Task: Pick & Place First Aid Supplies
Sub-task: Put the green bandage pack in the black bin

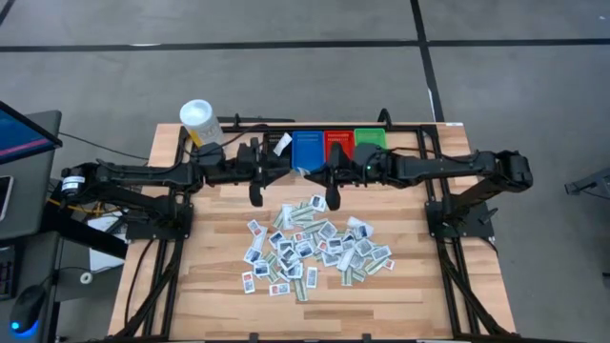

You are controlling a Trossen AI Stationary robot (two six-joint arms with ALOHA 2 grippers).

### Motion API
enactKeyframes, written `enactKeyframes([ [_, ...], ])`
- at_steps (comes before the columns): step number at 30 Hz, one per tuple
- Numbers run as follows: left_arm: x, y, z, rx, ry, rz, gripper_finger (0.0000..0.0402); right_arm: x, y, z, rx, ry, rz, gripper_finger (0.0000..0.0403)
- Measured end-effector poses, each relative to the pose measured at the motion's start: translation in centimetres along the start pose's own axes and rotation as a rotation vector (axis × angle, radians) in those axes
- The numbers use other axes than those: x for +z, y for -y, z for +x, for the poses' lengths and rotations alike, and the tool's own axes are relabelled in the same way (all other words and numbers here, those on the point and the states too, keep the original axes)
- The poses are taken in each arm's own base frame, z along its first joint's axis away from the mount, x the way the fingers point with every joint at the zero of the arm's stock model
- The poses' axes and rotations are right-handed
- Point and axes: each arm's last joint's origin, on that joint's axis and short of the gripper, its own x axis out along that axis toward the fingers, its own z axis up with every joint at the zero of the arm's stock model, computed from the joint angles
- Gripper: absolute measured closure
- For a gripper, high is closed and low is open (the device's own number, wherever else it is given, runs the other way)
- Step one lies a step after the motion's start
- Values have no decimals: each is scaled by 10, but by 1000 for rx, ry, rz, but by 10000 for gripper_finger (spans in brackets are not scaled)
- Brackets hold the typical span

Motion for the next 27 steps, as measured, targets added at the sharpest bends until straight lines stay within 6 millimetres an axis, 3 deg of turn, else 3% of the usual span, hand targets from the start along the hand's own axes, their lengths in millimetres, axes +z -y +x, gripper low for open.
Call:
enactKeyframes([
  [11,1,0,1,-2,16,-33,251,0,0,0,1,4,0,399],
  [17,-8,1,17,-44,10,-34,217,3,-1,0,5,33,-1,399],
  [27,-5,-2,34,-39,52,29,213,3,-1,0,6,37,17,398],
])
